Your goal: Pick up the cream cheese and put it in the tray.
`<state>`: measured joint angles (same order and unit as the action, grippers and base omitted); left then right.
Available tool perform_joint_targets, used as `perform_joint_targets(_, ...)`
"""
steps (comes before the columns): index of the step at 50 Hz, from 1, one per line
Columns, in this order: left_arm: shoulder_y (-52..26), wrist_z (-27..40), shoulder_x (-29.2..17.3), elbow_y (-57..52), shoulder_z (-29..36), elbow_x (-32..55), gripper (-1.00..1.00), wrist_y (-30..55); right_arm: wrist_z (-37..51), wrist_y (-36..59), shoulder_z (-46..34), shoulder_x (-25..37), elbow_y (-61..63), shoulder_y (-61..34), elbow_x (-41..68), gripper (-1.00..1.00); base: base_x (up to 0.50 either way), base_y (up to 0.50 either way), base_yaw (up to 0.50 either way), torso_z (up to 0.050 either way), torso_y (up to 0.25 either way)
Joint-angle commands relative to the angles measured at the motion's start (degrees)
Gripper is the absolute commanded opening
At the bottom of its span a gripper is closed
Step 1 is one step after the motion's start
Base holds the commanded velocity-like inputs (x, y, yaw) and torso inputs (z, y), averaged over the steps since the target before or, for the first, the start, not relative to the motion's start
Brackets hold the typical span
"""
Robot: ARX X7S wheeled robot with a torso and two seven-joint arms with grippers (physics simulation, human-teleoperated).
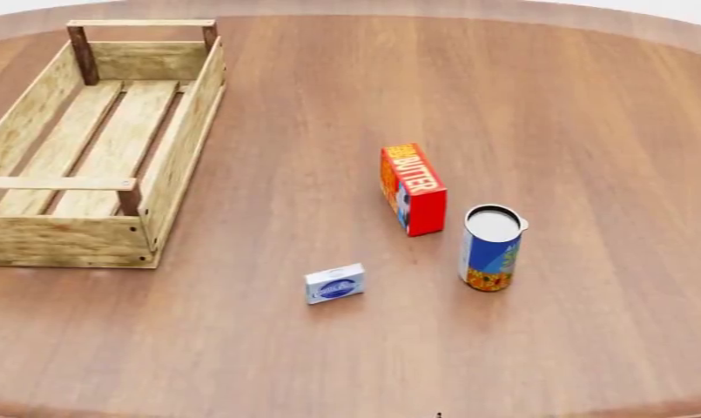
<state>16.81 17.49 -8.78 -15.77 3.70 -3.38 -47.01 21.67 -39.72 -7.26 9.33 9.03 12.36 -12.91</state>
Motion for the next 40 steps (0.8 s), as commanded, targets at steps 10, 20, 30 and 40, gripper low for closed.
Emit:
perform_joint_targets(10, 0.0, 1.2, -0.7, 0.0, 0.6, -0.7, 1.00, 0.3, 0.9, 0.9, -1.2, 0.5, 0.3, -0.1, -0.5, 1.00, 0.00, 0.09, 0.00, 0.000, 0.000)
perform_joint_targets(20, -0.1, 1.4, -0.9, 0.1, 1.1, -1.0, 1.00, 0.7, 1.3, 0.6, -1.7, 1.0, 0.2, -0.2, -0.1, 1.00, 0.00, 0.16, 0.00, 0.000, 0.000)
perform_joint_targets(30, 0.0, 2.0, -1.2, -0.1, 1.3, -1.2, 1.00, 0.4, 1.9, 0.8, -1.9, 1.3, 0.3, -0.1, -0.3, 1.00, 0.00, 0.07, 0.00, 0.000, 0.000)
perform_joint_targets(40, 0.1, 2.4, -1.7, -0.1, 1.7, -1.4, 1.00, 0.3, 2.3, 1.5, -2.3, 1.4, 0.9, -0.1, -0.9, 1.00, 0.00, 0.07, 0.00, 0.000, 0.000)
